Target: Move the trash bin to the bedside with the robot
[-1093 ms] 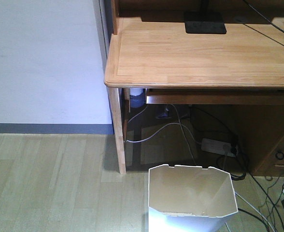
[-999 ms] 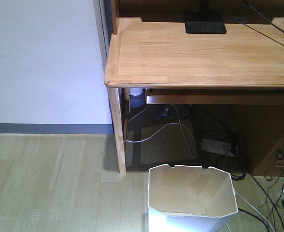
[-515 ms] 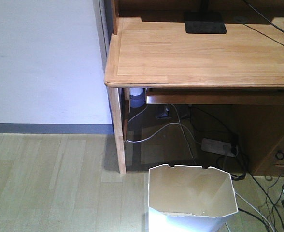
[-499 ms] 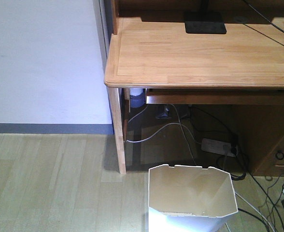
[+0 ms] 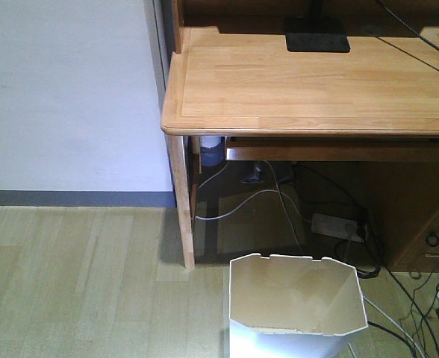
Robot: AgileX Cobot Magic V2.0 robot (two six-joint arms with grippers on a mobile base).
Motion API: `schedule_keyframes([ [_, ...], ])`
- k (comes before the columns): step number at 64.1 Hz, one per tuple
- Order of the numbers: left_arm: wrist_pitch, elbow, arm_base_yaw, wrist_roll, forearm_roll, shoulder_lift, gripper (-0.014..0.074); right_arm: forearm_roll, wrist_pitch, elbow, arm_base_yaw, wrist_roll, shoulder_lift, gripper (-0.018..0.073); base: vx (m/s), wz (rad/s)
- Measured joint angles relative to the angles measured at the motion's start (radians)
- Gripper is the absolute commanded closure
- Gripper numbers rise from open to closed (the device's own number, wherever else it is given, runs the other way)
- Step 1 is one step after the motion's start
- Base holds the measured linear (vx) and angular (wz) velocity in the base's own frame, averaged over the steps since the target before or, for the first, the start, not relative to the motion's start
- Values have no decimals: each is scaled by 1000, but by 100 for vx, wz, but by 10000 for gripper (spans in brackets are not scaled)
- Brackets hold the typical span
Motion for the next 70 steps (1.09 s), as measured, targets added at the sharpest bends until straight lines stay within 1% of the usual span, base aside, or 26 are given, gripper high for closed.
schedule_keyframes([
  [8,0,0,0,0,0,0,603,0,-41,0,0,1,0,568,0,0],
  [20,0,0,0,0,0,0,603,13,-204,0,0,3,0,568,0,0],
  [25,0,0,0,0,0,0,603,14,-242,-1,0,-1,0,568,0,0],
  [30,0,0,0,0,0,0,603,14,-239,-28,0,-4,12,568,0,0],
  [37,0,0,0,0,0,0,603,14,-215,-99,0,-4,85,568,0,0],
  [55,0,0,0,0,0,0,603,14,-155,-296,0,-11,403,568,0,0],
  [70,0,0,0,0,0,0,603,14,-140,-322,0,-5,556,568,0,0],
])
